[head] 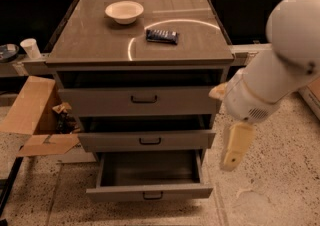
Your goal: Close bottom drawer
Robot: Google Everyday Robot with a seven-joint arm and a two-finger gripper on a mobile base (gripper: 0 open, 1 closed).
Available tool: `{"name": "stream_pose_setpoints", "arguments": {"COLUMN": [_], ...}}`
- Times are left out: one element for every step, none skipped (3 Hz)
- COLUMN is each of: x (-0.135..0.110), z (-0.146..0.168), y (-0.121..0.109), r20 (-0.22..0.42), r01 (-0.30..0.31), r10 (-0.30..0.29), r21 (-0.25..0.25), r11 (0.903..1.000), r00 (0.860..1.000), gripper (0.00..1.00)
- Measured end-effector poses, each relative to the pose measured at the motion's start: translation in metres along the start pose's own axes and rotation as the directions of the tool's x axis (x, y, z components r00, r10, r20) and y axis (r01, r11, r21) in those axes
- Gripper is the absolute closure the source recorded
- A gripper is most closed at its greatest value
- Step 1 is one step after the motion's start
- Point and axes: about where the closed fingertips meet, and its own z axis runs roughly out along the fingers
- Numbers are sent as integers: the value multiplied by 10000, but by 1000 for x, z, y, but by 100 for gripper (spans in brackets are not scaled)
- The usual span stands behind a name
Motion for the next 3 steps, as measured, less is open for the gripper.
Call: {"name": "stream_pose_setpoints", "arguments": {"x": [5, 5, 2], "z": [90, 90, 105], "y": [38, 38, 33], "r20": [545, 547, 309], "r01": [-78, -74, -181], "r10": [148, 145, 229], "r21": [-1268, -1264, -1475], "r11": [9919, 9920, 9889], "r00": [9984, 9984, 9993], "gripper": [0, 0, 0]}}
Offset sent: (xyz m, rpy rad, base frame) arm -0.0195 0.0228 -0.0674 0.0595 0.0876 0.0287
